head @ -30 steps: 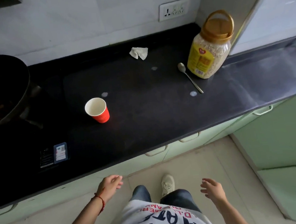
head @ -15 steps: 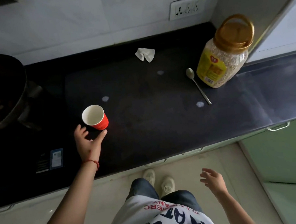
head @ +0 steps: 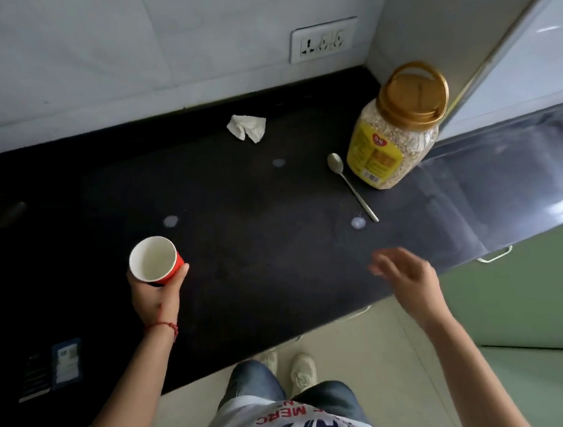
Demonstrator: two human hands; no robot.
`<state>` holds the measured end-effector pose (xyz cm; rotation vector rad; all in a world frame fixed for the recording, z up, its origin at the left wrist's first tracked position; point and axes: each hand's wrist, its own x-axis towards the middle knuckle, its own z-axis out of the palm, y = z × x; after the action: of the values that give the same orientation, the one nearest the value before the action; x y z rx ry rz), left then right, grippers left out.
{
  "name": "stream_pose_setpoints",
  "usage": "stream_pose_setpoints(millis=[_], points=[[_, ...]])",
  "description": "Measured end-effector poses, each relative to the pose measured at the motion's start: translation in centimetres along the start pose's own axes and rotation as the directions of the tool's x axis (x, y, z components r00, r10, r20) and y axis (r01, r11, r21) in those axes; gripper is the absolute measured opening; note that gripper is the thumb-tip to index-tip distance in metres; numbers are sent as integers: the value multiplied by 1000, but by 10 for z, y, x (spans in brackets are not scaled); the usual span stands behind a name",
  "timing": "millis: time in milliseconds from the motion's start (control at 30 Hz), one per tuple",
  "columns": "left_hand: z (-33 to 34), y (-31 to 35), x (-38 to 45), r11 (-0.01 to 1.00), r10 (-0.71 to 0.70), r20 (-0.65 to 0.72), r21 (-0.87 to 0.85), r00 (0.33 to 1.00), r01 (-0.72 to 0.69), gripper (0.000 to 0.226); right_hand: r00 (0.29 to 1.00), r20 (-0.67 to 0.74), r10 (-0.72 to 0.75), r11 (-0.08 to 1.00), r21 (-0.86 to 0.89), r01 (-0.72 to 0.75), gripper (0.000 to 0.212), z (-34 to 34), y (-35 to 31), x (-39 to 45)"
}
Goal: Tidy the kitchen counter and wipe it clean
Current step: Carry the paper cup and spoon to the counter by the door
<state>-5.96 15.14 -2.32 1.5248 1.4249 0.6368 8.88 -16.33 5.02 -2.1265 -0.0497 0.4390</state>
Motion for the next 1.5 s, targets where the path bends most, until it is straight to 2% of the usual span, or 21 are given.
stream_pose_setpoints(millis=[67, 233, 467, 600, 733, 867, 1033, 1200, 1367, 1500], points=[[3, -1, 2, 1000, 6, 15, 12, 1000, -7, 79, 999, -20, -40, 998, -39, 40, 10, 9, -22, 37], [9, 3, -9, 994, 75, 114, 73, 991, -83, 75, 993, -12, -117, 957, -269, 109, 31, 38, -55, 127], [18, 15, -33, 974, 149, 272, 127, 951, -189, 74, 972, 77, -221, 815, -532, 228, 38, 69, -52, 209], [26, 18, -42, 968, 168, 381, 110, 909, -225, 77, 987, 93, -135, 745, -647, 163, 50, 79, -54, 232], [32, 22, -46, 977, 154, 445, 64, 882, -202, 78, 990, 109, -87, 681, -719, 140, 46, 85, -55, 236], [35, 22, -48, 971, 181, 456, 58, 871, -232, 72, 984, 97, -148, 685, -708, 173, 31, 83, -55, 234], [33, 27, -50, 968, 202, 406, 53, 891, -244, 75, 955, 111, -277, 689, -670, 278, 31, 71, -67, 228], [21, 27, -58, 969, 203, 294, 77, 934, -235, 73, 853, 89, -514, 688, -551, 472, 26, 58, -88, 207], [0, 22, -85, 985, 149, 157, 66, 976, -161, 71, 768, 102, -632, 716, -303, 630, 18, 61, -96, 155], [-30, 6, -122, 999, 34, -33, 18, 999, -33, 72, 760, 258, -596, 778, -46, 626, 13, 78, -92, 90]])
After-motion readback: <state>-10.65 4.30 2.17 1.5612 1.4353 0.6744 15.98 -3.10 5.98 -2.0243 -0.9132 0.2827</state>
